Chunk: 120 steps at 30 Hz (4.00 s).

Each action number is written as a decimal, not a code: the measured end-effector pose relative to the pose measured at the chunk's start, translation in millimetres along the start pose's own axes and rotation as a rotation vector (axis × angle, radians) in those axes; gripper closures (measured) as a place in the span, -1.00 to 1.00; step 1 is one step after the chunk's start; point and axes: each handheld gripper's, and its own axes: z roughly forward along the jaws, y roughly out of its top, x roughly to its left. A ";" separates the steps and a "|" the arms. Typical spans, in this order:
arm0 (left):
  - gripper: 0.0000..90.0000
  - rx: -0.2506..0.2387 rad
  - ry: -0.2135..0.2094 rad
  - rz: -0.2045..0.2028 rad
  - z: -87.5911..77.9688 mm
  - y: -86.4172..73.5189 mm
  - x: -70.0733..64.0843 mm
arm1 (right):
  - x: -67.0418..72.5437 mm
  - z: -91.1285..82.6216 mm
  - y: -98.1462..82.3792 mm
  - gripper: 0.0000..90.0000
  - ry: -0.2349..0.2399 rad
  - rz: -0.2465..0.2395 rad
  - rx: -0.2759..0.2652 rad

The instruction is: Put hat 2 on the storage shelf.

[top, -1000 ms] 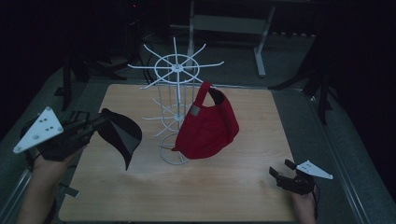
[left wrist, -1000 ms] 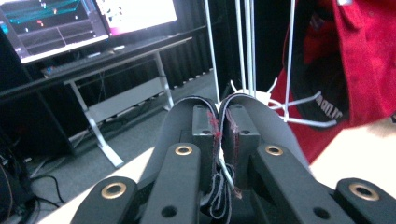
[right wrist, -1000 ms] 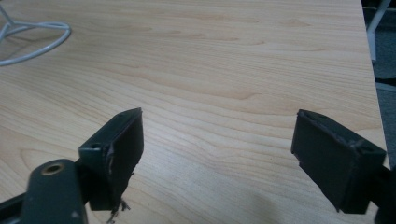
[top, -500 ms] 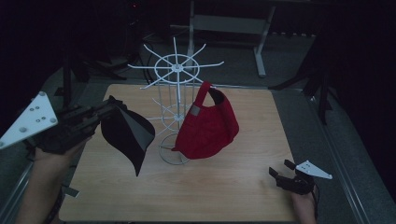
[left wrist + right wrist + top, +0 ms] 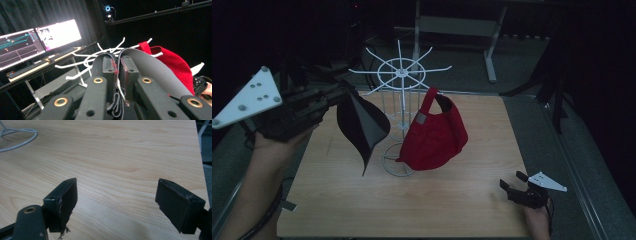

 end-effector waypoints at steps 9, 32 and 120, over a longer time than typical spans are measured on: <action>0.88 0.000 -0.060 0.002 26.0 9.7 -8.2 | -0.3 0.4 0.1 -0.60 0.001 -0.001 0.003; 0.86 0.086 -0.121 -0.008 28.5 -23.4 -27.4 | -0.7 0.3 0.1 -0.60 0.002 0.003 0.004; 0.08 0.291 0.171 -0.297 -63.2 -256.6 -19.4 | -0.2 0.9 0.3 -0.60 0.001 -0.005 0.013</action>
